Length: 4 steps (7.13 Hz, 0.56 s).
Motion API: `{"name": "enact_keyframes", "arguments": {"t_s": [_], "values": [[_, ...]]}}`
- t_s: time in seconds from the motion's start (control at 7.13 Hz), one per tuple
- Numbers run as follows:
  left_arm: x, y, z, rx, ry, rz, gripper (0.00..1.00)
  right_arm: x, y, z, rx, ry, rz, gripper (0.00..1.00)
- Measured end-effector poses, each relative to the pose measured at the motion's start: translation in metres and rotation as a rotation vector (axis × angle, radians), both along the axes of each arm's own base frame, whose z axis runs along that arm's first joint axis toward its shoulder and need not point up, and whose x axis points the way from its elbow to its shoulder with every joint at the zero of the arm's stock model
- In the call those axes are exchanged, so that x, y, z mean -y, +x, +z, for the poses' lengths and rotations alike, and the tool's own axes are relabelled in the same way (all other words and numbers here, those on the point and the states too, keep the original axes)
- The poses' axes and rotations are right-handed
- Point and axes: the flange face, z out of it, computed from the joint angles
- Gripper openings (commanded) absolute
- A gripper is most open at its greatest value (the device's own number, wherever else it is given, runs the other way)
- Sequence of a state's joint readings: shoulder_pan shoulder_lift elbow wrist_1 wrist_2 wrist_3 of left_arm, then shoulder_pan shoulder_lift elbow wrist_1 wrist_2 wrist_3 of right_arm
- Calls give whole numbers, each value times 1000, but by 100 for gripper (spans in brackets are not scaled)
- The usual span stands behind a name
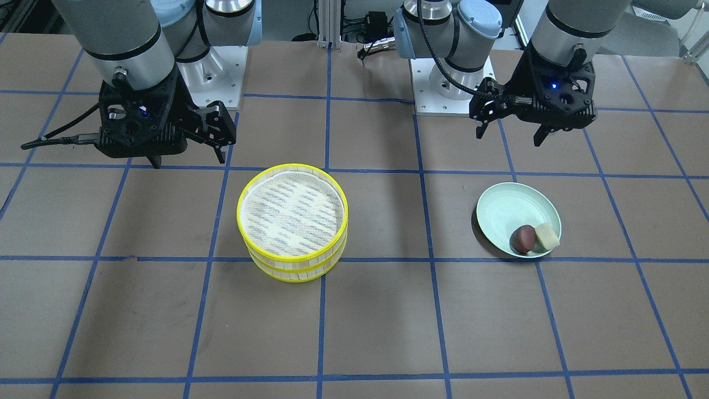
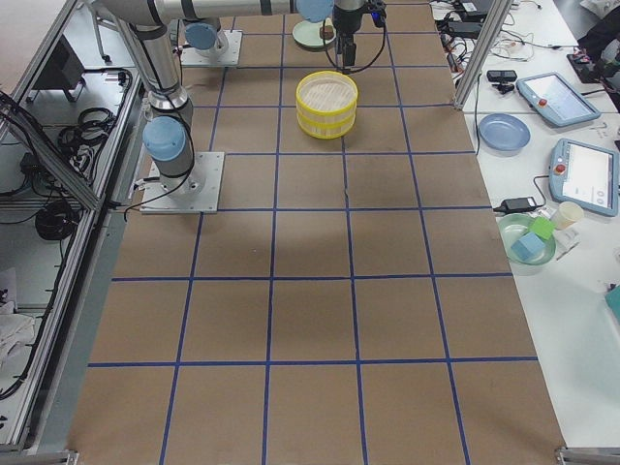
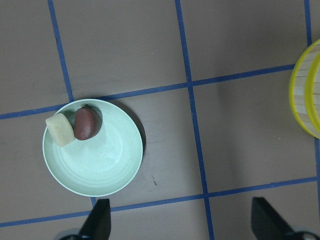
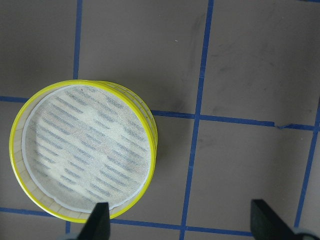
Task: Place buns in different layers of steamer
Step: 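Move right gripper toward steamer while left gripper approaches the plate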
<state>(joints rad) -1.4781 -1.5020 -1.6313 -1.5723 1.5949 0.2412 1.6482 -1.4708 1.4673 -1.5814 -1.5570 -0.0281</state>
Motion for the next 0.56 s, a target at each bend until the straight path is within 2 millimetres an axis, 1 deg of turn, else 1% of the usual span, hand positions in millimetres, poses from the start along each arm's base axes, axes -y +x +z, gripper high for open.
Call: {"name": "enact_keyframes", "arguments": {"t_s": [0.28,0.56], "values": [[-1,0,0,1,-3,13,100,1,0,-3,-1,3,3,100],[-5,1,5,7,-14,7,100,0,0,-4,-2,4,3,100]]}}
